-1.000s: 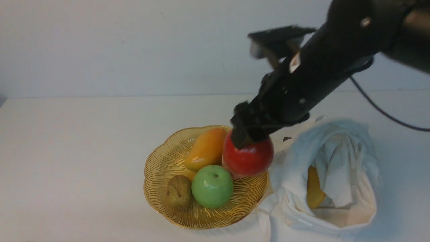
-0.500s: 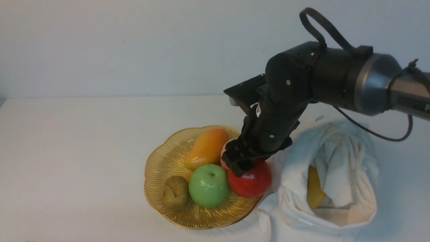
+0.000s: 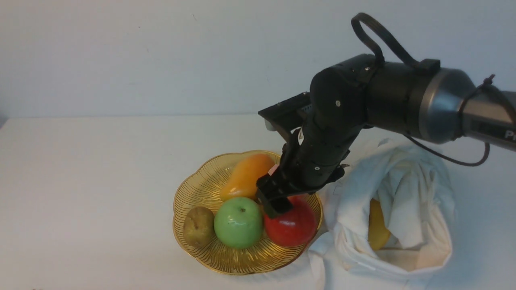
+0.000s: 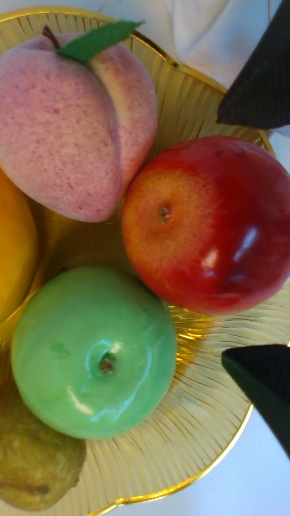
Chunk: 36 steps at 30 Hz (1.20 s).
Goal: Take the fruit out of the cloth bag on the white table and place them on a plate.
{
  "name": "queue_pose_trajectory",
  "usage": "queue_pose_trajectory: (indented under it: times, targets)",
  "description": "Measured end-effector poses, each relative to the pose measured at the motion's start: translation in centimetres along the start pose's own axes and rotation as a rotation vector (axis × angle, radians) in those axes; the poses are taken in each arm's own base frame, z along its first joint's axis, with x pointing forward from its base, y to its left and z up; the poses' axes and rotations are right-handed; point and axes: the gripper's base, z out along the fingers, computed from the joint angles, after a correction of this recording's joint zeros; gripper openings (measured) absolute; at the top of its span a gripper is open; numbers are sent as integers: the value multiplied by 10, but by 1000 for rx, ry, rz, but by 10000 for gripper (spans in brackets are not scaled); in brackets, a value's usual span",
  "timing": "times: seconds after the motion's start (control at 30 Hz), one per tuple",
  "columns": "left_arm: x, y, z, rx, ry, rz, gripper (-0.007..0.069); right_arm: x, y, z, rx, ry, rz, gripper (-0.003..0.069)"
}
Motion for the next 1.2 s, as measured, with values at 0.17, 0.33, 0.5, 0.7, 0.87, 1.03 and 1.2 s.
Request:
queue_pose_trajectory:
  times: [0.17,0.33,0.5,0.7,0.87,1.03,1.2]
  targets:
    - [0,0,0,0,0,0,-8,-5,-1,-18,26,50,13,668]
    - [0,0,0,0,0,0,-8,-20,-1,-84,87,-108,46,496]
    - [0,0,0,0,0,0,-8,7,-1,-195,152,-367,119,165]
    - [0,0,0,0,0,0,-8,85,-2,-291,175,-608,206,-3]
    - [0,0,0,0,0,0,-8,198,-5,-326,187,-932,201,-13]
    - [0,0,0,0,0,0,-8,289,-5,-301,166,-1310,98,-14]
    - [0,0,0,0,0,0,-8,345,-6,-266,89,-1498,125,-14]
